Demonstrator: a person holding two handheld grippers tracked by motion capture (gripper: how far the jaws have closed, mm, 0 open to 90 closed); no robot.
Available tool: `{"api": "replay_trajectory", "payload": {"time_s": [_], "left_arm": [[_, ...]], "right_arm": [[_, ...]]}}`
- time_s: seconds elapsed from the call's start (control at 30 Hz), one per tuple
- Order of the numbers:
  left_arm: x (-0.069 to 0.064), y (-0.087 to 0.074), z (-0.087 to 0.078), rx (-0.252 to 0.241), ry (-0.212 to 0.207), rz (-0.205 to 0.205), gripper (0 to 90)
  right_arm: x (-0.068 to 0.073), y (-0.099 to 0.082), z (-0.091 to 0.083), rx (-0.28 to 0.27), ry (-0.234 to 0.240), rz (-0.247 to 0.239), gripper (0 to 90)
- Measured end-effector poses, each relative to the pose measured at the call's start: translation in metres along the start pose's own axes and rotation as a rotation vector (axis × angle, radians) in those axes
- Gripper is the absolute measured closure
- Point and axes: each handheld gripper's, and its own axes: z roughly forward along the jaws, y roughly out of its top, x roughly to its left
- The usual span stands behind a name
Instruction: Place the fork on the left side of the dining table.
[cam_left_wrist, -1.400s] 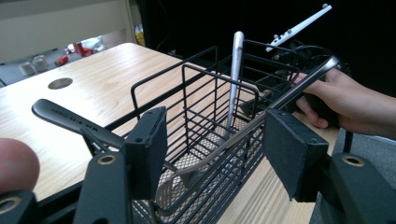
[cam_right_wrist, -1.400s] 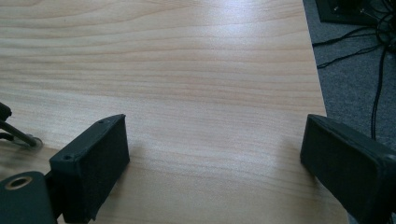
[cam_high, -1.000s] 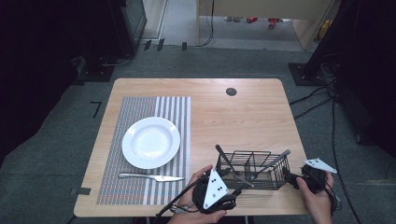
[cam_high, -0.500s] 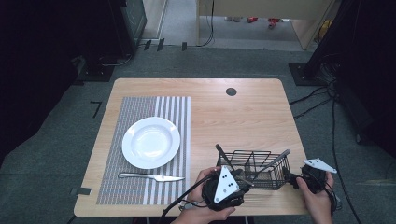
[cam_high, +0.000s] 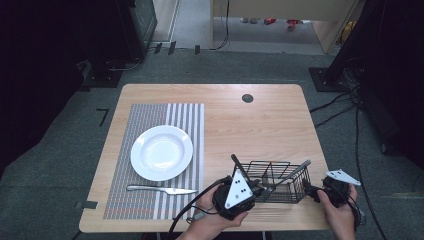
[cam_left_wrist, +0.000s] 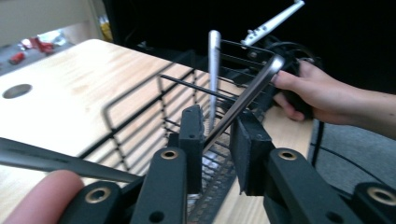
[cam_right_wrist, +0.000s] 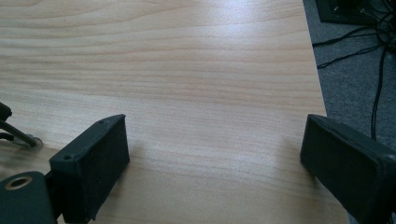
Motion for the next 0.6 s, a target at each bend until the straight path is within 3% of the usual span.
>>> {"api": "replay_trajectory", "payload": {"time_s": [0.2,0.23,0.27,0.3,0.43,0.6], "left_arm": [[0.014,0.004,-0.008,-0.026,0.099,0.003,86.8],[0.019,0.005,-0.011,-0.046,0.038,-0.043,87.8],[0.021,0.006,-0.013,-0.060,0.044,-0.052,88.6],[0.019,0.008,-0.014,-0.056,0.100,0.003,88.6],[0.019,0.009,-0.014,-0.062,0.070,-0.007,88.7],[0.019,0.014,-0.017,-0.081,0.081,0.001,88.7]], "right_arm": [[0.000,0.000,0.000,0.000,0.000,0.000,7.9],[0.000,0.000,0.000,0.000,0.000,-0.001,7.9],[0.000,0.000,0.000,0.000,0.000,0.000,7.9],[0.000,0.000,0.000,0.000,0.000,0.000,7.9],[0.000,0.000,0.000,0.000,0.000,-0.001,7.9],[0.000,0.000,0.000,0.000,0.000,0.000,7.9]]}}
